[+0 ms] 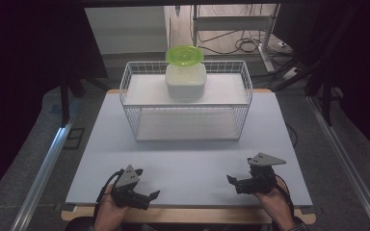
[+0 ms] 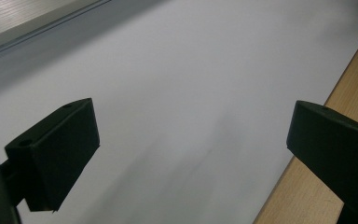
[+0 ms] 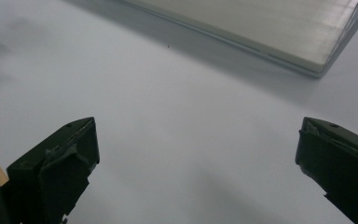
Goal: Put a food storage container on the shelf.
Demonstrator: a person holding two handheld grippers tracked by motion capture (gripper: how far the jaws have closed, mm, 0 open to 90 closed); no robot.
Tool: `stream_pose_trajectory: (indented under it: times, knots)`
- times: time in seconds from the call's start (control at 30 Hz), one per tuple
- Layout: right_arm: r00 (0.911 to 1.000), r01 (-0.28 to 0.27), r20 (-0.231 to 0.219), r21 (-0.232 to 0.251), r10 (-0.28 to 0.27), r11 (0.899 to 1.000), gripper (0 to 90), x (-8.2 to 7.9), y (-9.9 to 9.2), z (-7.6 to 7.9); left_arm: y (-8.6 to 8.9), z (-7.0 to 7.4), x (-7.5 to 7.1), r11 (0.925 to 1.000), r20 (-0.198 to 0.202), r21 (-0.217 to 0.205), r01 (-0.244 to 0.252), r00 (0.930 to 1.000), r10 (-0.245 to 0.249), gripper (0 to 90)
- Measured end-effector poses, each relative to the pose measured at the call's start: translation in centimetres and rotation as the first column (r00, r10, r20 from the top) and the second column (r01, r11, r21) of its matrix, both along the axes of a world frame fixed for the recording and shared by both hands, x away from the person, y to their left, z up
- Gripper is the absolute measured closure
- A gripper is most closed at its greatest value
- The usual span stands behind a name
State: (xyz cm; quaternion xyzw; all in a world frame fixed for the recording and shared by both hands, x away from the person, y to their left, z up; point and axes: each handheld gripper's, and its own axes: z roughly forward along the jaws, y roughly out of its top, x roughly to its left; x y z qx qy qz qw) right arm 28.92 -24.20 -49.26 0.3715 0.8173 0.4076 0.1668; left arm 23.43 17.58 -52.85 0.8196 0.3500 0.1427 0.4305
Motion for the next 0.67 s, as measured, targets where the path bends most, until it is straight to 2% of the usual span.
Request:
stream_pose_trajectory:
  times: [0.2, 0.5, 0.67]
  knots:
    - [0.9999, 0.003, -0.016, -0.032, -0.004, 0.999, 0.0, -0.2, -0.1, -0.9, 0.0, -0.1, 0.0, 1.0, -0.003, 0.001, 0.002, 1.0, -0.002, 1.7]
    - [0.9973, -0.014, -0.073, -0.091, 0.007, 0.996, 0.0, -0.1, 0.2, -1.8, -0.1, -0.1, 0.0, 1.0, -0.006, 0.005, 0.003, 1.0, -0.003, 1.7]
    - [0.9971, -0.016, -0.076, -0.108, 0.008, 0.994, 0.0, -0.1, 0.4, -1.9, -0.1, -0.1, 0.1, 1.0, -0.004, 0.003, 0.003, 1.0, -0.003, 1.7]
